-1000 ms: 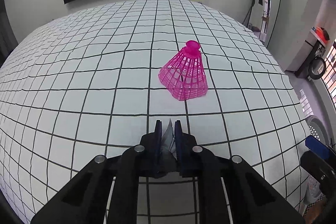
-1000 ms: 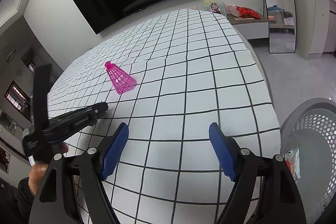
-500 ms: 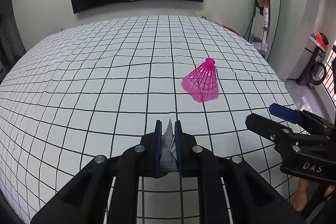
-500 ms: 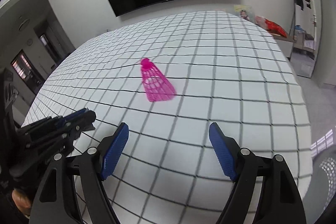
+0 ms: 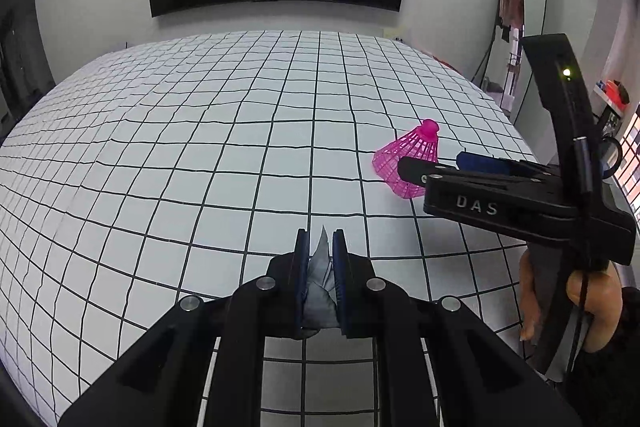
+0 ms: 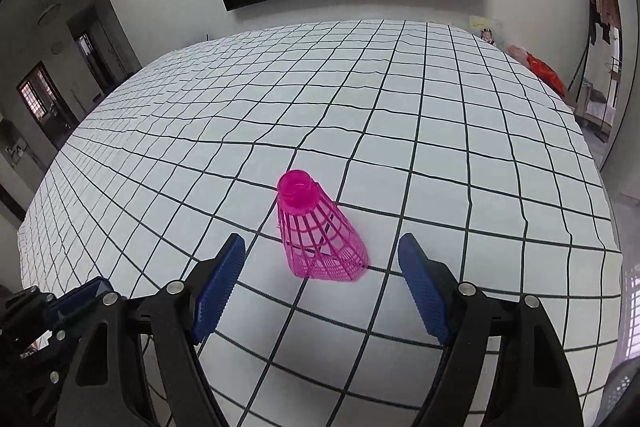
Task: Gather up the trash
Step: 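Grasp the pink shuttlecock with the right gripper while the left holds the cloth, then carry the cloth and shuttlecock over the grey basket and open both grippers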
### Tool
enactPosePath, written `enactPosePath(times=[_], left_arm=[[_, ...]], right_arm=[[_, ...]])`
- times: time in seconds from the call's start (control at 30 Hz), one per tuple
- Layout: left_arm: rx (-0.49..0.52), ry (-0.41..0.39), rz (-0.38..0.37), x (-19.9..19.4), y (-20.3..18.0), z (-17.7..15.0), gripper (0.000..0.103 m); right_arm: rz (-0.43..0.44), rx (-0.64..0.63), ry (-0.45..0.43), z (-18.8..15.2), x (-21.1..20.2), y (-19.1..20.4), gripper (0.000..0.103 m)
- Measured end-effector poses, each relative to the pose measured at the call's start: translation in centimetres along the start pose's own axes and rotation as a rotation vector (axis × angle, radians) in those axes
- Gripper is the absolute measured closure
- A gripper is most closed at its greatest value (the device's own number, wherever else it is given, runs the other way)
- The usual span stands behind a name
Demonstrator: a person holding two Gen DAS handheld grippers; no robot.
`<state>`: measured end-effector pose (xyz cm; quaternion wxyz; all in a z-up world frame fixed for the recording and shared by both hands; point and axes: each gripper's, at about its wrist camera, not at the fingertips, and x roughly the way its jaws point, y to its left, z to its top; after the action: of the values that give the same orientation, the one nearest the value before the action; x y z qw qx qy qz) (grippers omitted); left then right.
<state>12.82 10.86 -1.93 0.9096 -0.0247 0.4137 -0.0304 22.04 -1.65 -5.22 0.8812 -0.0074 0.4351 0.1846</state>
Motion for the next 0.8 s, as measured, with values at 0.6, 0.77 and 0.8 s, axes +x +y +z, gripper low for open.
enactPosePath(times=[0.6,0.77,0.8], left_arm=[[-0.02,-0.007,-0.005,-0.5,0.8,-0.2,0.09],[-0.01,-0.025,-0.016,-1.6,0.2,-0.3,0.09],[-0.005,-0.03,-0.022,-1.9,0.0,-0.3,0.09]], right_arm=[[-0.028,-0.011,-0.005,-0.7,-1.1,1.0,0.068],[-0.041,0.013,-0.051,-2.6,-5.1,0.6,0.068],[-0.045,0.025,-0.061,-3.1,-6.1,0.4,0.068]])
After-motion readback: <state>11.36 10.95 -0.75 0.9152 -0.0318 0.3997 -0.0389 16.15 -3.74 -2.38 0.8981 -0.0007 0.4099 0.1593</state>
